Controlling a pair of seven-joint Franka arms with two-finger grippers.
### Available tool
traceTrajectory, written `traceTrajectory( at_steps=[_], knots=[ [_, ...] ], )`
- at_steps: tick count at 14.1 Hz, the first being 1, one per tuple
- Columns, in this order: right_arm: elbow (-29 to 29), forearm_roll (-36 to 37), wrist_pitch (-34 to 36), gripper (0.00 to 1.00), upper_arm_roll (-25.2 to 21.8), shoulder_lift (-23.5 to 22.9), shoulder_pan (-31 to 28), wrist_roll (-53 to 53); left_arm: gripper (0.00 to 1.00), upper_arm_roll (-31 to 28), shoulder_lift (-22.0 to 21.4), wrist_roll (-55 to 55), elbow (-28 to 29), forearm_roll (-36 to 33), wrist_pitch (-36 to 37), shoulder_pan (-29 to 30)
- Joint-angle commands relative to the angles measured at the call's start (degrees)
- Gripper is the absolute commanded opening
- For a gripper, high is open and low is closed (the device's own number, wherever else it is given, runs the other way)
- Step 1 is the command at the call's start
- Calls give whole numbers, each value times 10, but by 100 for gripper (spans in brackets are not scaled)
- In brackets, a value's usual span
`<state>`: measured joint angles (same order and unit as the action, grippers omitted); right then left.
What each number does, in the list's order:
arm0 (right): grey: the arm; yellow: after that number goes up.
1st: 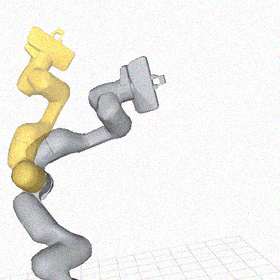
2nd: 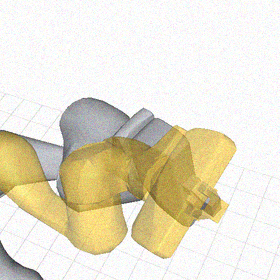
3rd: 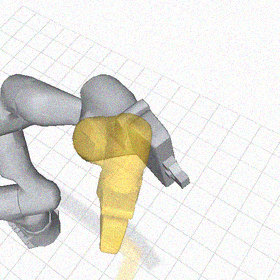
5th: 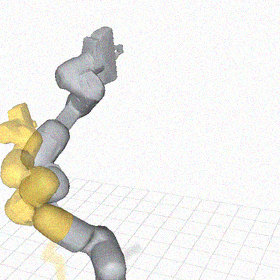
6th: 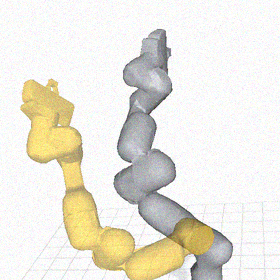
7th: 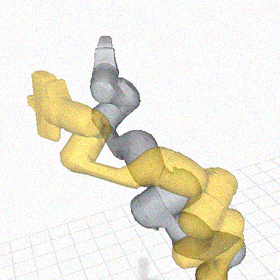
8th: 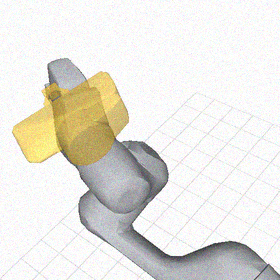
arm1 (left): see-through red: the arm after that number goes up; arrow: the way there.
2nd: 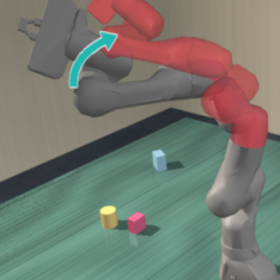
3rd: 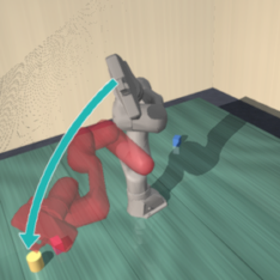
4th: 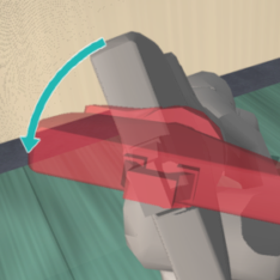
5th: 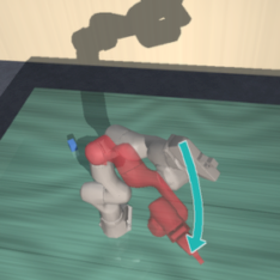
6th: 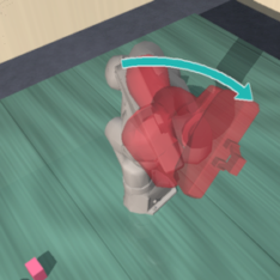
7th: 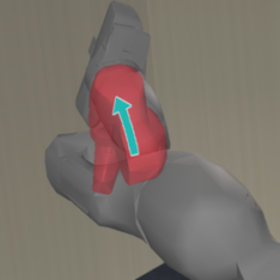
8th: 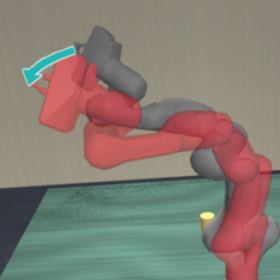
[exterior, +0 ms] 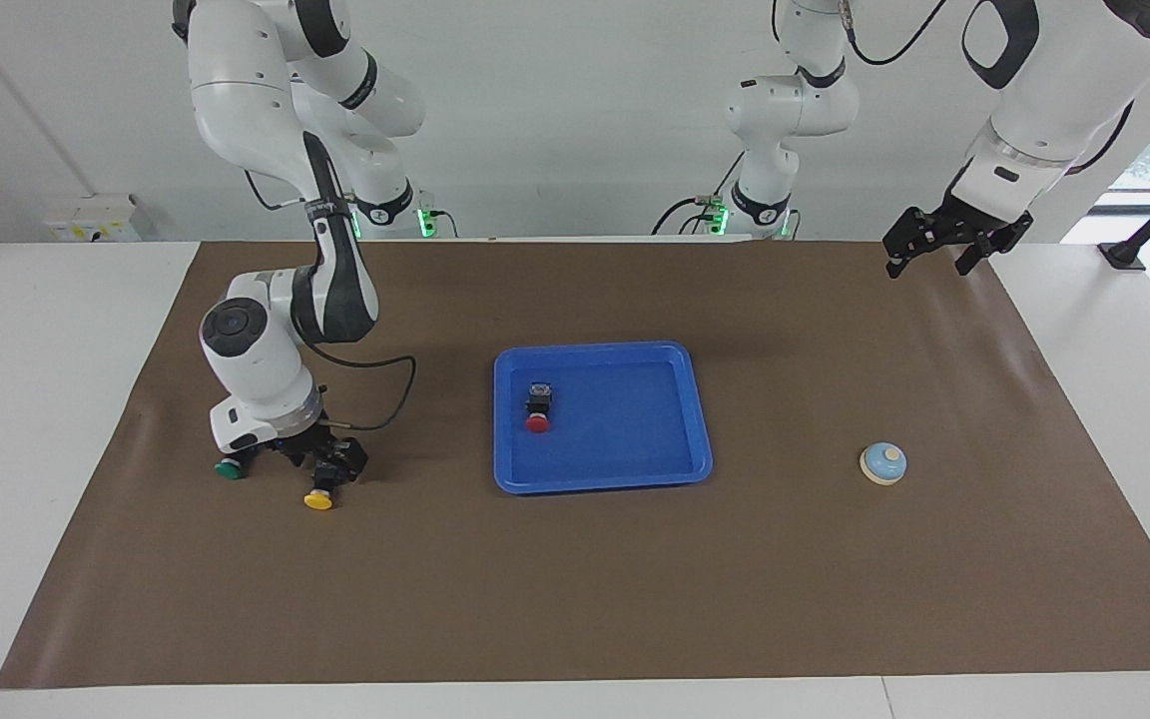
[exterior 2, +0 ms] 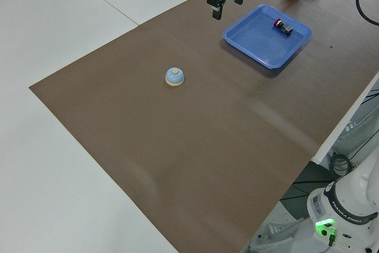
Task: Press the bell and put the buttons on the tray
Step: 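Open the right gripper and withdraw it toward the orange button, then grasp the orange-capped button with the right gripper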
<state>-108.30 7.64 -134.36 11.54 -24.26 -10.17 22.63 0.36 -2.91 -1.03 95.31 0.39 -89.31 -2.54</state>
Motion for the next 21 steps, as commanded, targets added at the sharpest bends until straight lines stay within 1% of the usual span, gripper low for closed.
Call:
traceTrajectory(
  at_steps=[1, 2, 3, 7, 9, 11, 13, 14, 16, 18, 21],
  knots=[
    [-6, 10, -16, 40, 4, -2, -6, -5, 100, -3, 0, -4, -3, 8, 7, 1],
    [-6, 10, -14, 18, 5, -2, -6, -5, 100, -3, 0, -4, -3, 8, 7, 0],
    [-6, 10, -13, 0, 5, -2, -6, -5, 100, -3, 0, -4, -3, 8, 7, 1],
    [3, 10, 1, 0, 6, -2, -2, -5, 100, -3, 0, -4, -3, 8, 7, 1],
    [21, 10, 29, 0, 6, 1, 8, -3, 100, -3, 0, -4, -3, 8, 7, 1],
    [59, 9, 84, 0, 7, 3, 32, -1, 100, -3, 0, -4, -3, 8, 7, 0],
    [118, -1, 161, 0, 8, 3, 72, 10, 100, -3, 0, -4, -3, 8, 7, 1],
    [144, -1, 193, 0, 8, 2, 97, 37, 100, -3, 0, -4, -3, 8, 7, 0],
    [178, -1, 237, 0, 8, 1, 139, 68, 100, -3, 0, -4, -3, 8, 7, 0],
    [195, -2, 252, 0, 7, -1, 185, 86, 100, -3, 0, -4, -3, 8, 7, 1],
    [207, -10, 250, 0, 8, -4, 247, 160, 100, -3, 0, -4, -3, 8, 7, 1]
  ],
)
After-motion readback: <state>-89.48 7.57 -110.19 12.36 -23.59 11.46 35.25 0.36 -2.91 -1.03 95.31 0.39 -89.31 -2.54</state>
